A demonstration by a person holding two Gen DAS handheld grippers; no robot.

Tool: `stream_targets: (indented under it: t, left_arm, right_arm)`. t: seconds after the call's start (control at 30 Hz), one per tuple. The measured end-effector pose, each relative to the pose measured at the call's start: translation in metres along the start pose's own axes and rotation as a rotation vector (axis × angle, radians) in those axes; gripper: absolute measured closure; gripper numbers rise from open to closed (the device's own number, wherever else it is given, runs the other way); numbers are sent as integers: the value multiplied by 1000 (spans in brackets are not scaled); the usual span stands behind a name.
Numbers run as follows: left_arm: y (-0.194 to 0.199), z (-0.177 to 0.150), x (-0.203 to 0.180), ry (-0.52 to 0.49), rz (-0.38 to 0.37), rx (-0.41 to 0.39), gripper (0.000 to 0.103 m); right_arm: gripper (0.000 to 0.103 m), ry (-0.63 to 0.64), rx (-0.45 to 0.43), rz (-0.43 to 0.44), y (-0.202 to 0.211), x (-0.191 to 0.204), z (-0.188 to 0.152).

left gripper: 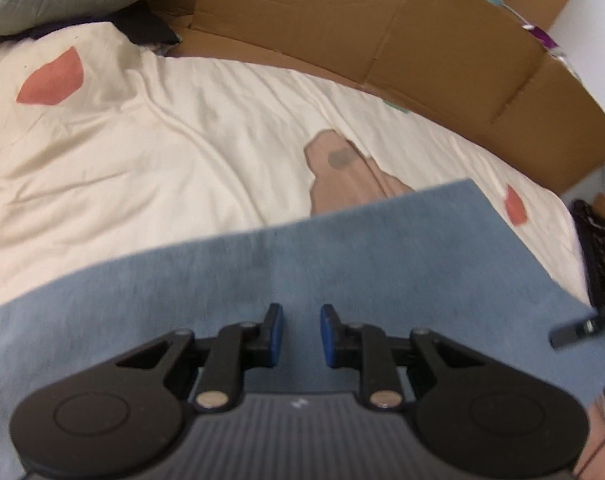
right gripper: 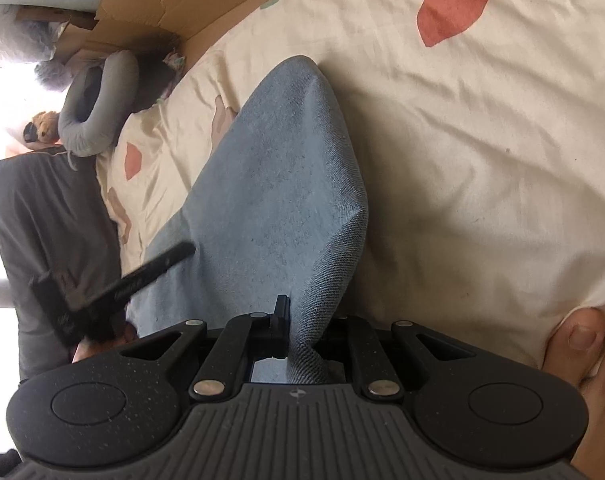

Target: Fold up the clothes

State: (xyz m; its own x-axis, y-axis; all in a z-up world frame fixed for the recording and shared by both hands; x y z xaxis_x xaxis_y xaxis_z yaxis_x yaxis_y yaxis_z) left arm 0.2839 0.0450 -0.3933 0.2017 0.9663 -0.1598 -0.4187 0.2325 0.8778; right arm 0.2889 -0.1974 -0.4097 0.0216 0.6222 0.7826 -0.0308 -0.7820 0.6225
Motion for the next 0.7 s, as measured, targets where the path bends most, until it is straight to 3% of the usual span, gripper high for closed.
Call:
stream_targets:
  t: [0.2, 0.33, 0.7]
  left_arm:
    - [38, -8, 16, 56, 2, -50, 66]
    - [58, -5, 29, 108, -10, -90, 50]
    - [100, -1, 76, 299, -19, -187, 47]
  right_arm:
    - [97, 62, 14, -67, 8, 40, -2]
    - [97, 101, 34, -107, 9, 71, -4]
    - [98, 211, 102, -269, 1, 157, -22]
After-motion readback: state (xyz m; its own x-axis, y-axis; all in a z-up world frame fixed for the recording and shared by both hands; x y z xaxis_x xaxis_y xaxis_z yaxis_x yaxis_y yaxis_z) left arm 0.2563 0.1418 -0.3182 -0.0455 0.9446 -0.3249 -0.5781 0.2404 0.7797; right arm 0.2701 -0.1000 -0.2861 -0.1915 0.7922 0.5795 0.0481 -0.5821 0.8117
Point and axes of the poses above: each gripper's, at about its wrist camera, not at the fingertips, and y roughly against the way its jaws point, x to its left, z to its top, the point moved 9 cm from there along -y, roughly the way its jaws point, and after that the axes turned 6 degrees about z, right-handed, at the moved point
